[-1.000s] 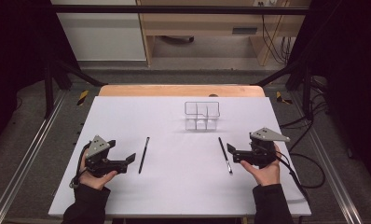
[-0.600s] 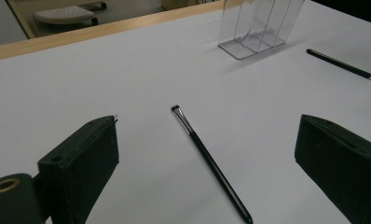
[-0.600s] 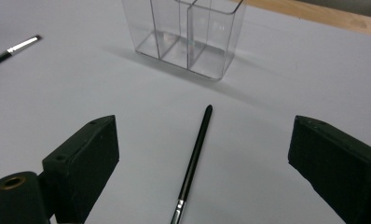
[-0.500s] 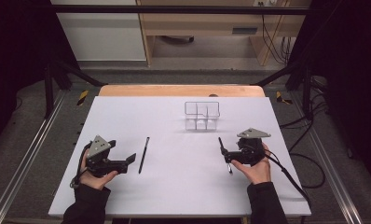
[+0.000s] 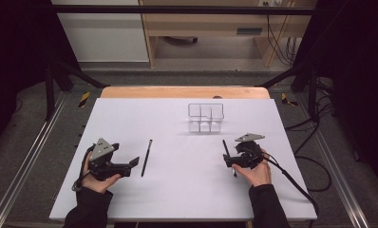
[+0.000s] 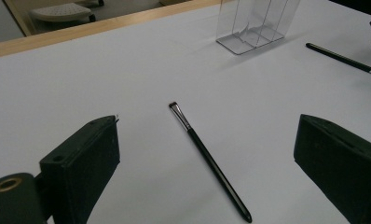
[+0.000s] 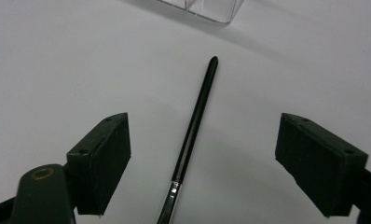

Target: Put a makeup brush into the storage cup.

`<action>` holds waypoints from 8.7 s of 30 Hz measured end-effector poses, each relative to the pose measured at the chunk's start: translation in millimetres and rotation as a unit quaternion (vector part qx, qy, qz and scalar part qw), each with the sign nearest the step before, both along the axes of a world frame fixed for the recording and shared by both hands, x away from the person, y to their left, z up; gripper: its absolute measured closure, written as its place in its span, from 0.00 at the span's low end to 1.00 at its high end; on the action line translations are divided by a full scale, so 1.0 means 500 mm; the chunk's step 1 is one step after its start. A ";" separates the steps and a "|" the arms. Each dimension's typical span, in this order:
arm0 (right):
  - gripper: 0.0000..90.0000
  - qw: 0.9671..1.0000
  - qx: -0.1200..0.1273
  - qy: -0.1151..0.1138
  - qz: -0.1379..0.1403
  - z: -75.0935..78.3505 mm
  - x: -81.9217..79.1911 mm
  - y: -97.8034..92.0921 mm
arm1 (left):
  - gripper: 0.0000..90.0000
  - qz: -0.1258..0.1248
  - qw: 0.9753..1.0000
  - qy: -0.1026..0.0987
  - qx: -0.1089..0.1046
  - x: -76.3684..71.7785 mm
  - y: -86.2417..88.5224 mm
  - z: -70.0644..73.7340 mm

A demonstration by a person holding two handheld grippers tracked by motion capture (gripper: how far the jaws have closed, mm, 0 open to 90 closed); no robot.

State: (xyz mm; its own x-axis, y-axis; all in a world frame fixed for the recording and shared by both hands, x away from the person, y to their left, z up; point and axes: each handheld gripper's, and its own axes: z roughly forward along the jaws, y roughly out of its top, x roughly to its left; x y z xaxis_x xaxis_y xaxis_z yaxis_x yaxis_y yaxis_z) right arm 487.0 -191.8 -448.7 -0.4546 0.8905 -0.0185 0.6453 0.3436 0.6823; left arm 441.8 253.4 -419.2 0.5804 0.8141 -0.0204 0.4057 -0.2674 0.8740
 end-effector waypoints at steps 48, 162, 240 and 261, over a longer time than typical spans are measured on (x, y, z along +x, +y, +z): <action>0.92 0.997 -0.021 0.072 0.023 -0.030 0.007 0.014 | 0.11 -0.013 1.000 0.008 0.000 -0.001 -0.008 -0.004; 0.94 0.969 -0.028 0.136 0.206 0.130 -0.002 0.097 | 0.08 -0.094 0.993 -0.009 0.068 -0.008 -0.080 0.023; 0.94 0.935 0.008 0.167 0.312 0.131 -0.025 0.177 | 0.09 -0.241 0.927 -0.081 0.276 -0.025 -0.278 0.065; 0.94 0.925 0.012 0.177 0.335 0.130 -0.027 0.198 | 0.15 -0.278 0.905 -0.100 0.305 -0.034 -0.299 0.053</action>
